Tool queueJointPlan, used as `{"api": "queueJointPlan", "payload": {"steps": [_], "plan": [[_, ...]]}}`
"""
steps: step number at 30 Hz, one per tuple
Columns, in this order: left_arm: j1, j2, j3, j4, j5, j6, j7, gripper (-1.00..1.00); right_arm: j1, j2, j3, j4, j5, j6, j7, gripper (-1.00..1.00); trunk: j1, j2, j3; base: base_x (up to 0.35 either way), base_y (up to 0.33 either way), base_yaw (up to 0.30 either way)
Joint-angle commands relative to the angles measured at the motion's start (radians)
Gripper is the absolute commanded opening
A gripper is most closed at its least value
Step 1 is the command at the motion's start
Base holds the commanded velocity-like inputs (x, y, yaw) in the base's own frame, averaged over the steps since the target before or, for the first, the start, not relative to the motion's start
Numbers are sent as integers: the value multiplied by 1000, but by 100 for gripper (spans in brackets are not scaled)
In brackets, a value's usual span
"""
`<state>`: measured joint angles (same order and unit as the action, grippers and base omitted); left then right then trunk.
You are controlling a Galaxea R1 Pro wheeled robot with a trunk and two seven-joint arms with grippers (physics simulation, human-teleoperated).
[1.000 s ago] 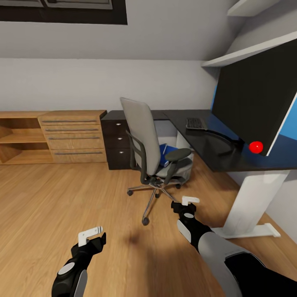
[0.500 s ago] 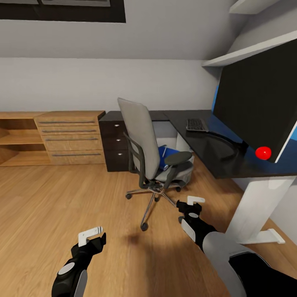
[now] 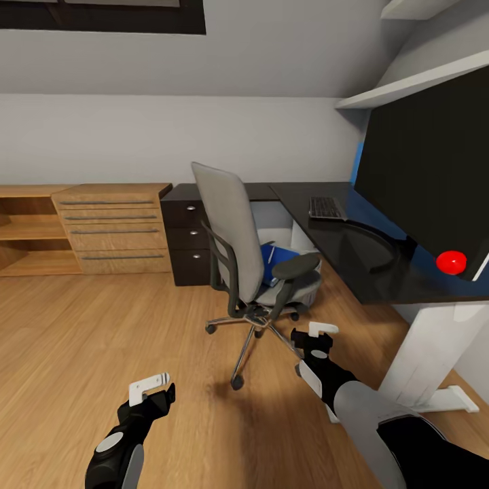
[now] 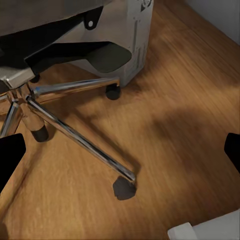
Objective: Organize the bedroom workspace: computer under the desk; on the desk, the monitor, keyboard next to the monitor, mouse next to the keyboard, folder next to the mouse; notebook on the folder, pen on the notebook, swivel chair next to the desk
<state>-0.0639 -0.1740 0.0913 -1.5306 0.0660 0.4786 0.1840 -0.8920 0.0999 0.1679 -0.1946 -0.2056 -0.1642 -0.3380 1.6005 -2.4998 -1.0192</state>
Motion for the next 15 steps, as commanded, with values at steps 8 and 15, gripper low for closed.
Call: {"api": "queueJointPlan", "payload": {"steps": [8,15], "plan": [[0,-1,0,2,8,5,5,100,-1,-1,4,0,-11,-5,-4,100,0,0,-1,154,-18,0],[0,-1,1,3,8,5,5,100,-1,-17,-13,1,-11,-5,-4,100,0,0,-1,136,-16,0]]}}
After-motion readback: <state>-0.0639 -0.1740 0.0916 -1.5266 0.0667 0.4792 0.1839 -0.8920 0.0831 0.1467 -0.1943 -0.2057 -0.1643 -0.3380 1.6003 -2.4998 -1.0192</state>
